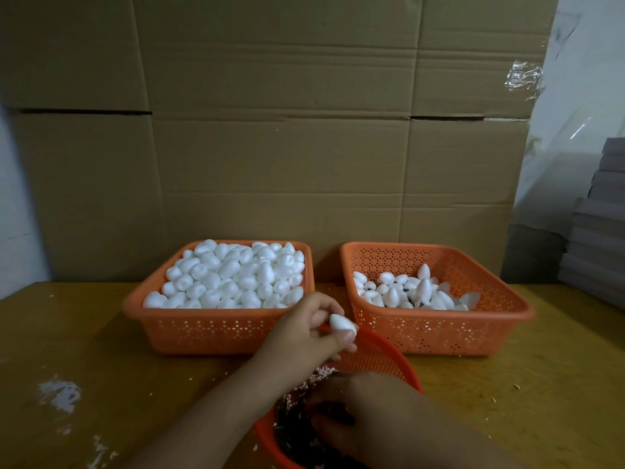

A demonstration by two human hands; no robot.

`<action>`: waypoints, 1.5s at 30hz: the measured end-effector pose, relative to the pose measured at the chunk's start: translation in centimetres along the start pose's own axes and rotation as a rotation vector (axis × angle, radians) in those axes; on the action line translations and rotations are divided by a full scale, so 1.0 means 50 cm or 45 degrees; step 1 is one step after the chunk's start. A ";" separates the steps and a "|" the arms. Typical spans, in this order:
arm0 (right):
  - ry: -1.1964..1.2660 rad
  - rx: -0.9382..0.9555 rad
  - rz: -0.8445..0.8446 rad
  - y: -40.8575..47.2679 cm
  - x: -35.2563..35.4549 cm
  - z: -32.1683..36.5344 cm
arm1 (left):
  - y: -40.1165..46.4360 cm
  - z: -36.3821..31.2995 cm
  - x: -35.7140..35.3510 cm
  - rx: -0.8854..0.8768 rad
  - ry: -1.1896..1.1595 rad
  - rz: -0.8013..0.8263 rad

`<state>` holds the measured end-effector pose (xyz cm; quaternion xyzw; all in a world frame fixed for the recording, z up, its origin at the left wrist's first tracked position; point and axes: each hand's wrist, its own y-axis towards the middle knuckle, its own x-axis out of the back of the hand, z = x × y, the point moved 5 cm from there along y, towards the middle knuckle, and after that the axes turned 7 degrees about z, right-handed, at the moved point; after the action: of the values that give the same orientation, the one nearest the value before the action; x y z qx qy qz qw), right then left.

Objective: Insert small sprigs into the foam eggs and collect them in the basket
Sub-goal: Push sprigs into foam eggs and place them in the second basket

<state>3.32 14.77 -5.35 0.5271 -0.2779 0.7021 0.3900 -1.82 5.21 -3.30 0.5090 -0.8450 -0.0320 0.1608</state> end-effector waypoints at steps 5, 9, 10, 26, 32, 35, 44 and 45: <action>0.024 0.004 -0.013 -0.002 0.006 0.002 | 0.004 0.012 0.016 0.072 -0.209 -0.068; 0.061 0.008 -0.015 -0.001 0.006 -0.001 | 0.008 0.017 0.028 0.105 -0.293 -0.093; 0.062 0.010 -0.012 -0.001 0.005 -0.001 | 0.009 0.018 0.028 0.109 -0.310 -0.080; 0.049 -0.008 -0.022 0.002 0.003 -0.006 | 0.004 0.014 0.024 0.066 -0.378 0.003; 0.037 -0.017 -0.006 0.003 0.002 -0.006 | 0.002 0.011 0.018 0.101 -0.361 0.045; 0.032 -0.019 -0.010 0.002 0.003 -0.007 | 0.002 0.008 0.019 0.070 -0.347 0.019; 0.052 -0.027 -0.002 0.002 0.003 -0.005 | 0.004 0.014 0.021 0.108 -0.310 0.036; 0.056 -0.026 0.001 0.002 0.004 -0.005 | 0.004 0.015 0.021 0.103 -0.321 0.040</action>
<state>3.10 14.96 -5.24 0.5075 -0.2764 0.7107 0.4011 -2.70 4.30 -3.72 0.4936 -0.8671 -0.0591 0.0333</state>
